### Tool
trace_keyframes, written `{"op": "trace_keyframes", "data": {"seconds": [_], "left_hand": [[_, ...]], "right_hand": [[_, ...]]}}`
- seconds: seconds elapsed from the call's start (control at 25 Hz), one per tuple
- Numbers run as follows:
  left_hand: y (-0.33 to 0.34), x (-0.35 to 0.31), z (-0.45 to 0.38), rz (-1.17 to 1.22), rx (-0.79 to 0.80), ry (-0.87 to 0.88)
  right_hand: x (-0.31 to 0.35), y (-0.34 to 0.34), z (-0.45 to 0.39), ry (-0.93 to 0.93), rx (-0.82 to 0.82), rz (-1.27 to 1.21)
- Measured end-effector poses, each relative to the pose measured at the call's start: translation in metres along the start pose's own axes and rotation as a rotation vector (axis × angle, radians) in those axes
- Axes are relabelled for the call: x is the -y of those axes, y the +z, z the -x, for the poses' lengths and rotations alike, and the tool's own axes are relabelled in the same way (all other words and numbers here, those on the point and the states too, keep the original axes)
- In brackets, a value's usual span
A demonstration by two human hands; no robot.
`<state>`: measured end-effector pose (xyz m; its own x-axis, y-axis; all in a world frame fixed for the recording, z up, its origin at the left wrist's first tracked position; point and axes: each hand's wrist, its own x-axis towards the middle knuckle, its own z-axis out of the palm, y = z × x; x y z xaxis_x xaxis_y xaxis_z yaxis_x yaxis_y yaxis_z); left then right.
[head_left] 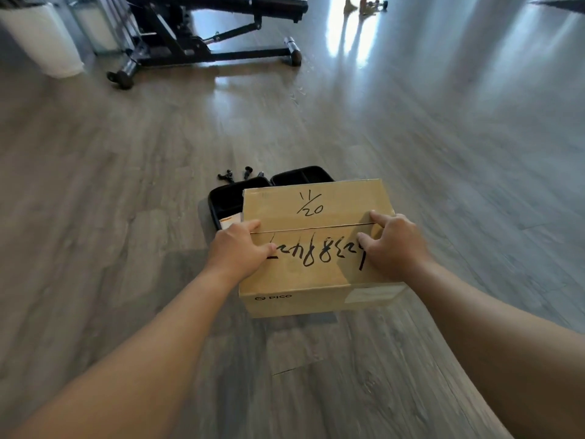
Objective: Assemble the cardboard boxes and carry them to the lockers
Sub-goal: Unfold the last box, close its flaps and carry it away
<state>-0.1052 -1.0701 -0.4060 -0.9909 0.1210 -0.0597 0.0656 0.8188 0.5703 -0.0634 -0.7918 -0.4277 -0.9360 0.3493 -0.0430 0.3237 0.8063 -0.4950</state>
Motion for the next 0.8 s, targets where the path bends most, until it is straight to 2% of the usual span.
{"op": "trace_keyframes", "data": {"seconds": [0.2, 0.44, 0.64, 0.8], "left_hand": [[-0.142, -0.024, 0.051, -0.049, -0.033, -0.140], [-0.346, -0.074, 0.182, -0.043, -0.117, -0.396], [-0.461, -0.117, 0.326, -0.035, -0.257, -0.644], [-0.523, -0.135, 0.441, 0.011, -0.394, -0.810]], "right_hand": [[0.111, -0.085, 0.034, -0.130, 0.126, 0.031], [0.275, -0.228, 0.115, -0.314, 0.341, 0.071], [0.382, -0.317, 0.201, -0.571, 0.504, 0.140], [0.457, -0.356, 0.282, -0.802, 0.611, 0.192]]}}
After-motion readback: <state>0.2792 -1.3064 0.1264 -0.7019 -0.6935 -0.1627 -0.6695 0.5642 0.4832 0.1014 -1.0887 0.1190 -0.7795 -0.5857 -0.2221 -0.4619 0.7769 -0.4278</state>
